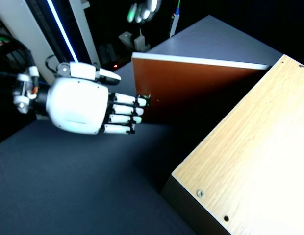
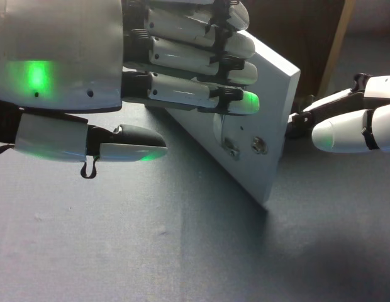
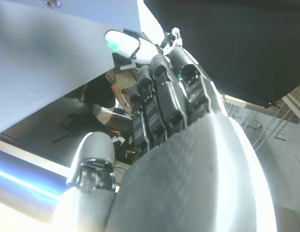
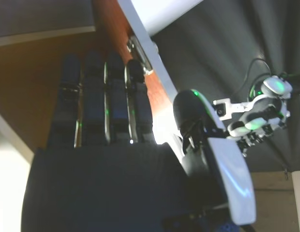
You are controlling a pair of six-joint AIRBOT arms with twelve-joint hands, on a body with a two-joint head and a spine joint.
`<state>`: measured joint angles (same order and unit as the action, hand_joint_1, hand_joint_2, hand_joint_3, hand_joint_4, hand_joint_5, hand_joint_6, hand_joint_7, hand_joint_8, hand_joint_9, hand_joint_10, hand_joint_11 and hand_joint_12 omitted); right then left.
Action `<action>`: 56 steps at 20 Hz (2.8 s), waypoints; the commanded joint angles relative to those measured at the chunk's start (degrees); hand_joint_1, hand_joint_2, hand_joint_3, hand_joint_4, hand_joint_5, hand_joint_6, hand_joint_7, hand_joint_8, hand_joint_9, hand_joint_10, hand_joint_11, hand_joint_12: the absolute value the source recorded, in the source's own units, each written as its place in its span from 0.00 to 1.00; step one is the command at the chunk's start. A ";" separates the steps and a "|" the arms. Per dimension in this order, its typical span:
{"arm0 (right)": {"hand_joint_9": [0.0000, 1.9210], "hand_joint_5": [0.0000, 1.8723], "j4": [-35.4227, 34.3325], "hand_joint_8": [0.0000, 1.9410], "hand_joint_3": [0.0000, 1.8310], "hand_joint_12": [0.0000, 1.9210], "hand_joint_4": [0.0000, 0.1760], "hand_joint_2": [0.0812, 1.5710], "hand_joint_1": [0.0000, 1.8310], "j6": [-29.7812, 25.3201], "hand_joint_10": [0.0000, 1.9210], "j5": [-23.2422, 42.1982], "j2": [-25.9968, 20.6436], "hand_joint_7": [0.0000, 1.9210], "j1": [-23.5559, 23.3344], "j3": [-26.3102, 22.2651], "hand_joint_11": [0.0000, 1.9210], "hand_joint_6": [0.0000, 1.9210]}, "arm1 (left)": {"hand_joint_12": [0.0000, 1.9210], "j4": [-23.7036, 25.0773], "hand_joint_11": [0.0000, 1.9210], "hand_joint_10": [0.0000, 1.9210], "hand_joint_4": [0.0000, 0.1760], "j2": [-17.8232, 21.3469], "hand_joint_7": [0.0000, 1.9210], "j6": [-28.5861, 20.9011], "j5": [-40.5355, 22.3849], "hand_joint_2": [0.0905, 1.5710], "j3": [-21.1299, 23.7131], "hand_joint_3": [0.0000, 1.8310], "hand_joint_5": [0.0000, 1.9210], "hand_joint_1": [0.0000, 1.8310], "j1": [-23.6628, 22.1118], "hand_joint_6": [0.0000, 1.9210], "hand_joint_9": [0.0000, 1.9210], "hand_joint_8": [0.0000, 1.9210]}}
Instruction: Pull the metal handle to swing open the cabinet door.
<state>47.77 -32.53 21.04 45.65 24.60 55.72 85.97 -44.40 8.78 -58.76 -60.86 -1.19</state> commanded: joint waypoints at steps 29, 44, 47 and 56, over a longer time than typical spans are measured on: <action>0.20 0.22 -13.29 0.00 0.07 0.50 0.00 1.00 0.00 3.36 0.00 11.11 6.49 0.22 6.29 -5.96 0.00 0.00 | 0.38 -5.53 0.00 0.00 0.00 0.39 0.20 0.50 -1.46 1.00 0.02 0.08 0.19 0.00 -0.56 0.00 0.18 0.00; 0.19 0.22 -13.67 0.00 0.08 0.50 0.00 1.00 0.00 4.21 0.00 12.63 6.86 0.21 5.94 2.62 0.00 0.00 | 0.39 -5.53 0.00 0.00 0.00 0.39 0.20 0.50 -1.46 1.00 0.02 0.08 0.19 0.00 -0.56 0.00 0.18 0.00; 0.19 0.22 -14.77 0.00 0.08 0.50 0.00 1.00 0.00 4.21 0.00 12.94 8.58 0.21 5.76 2.63 0.00 0.00 | 0.39 -5.53 0.00 0.00 0.00 0.39 0.21 0.50 -1.46 1.00 0.02 0.08 0.19 0.00 -0.56 0.00 0.18 0.00; 0.19 0.21 -16.56 0.00 0.08 0.48 0.00 1.00 0.00 4.23 0.00 13.79 13.49 0.21 5.29 4.34 0.00 0.00 | 0.39 -5.53 0.00 0.00 0.00 0.39 0.21 0.50 -1.46 1.00 0.02 0.08 0.19 0.00 -0.56 0.00 0.18 0.00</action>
<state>33.04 -27.97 28.80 59.07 30.81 60.16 86.00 -44.40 8.78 -58.83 -60.86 -1.19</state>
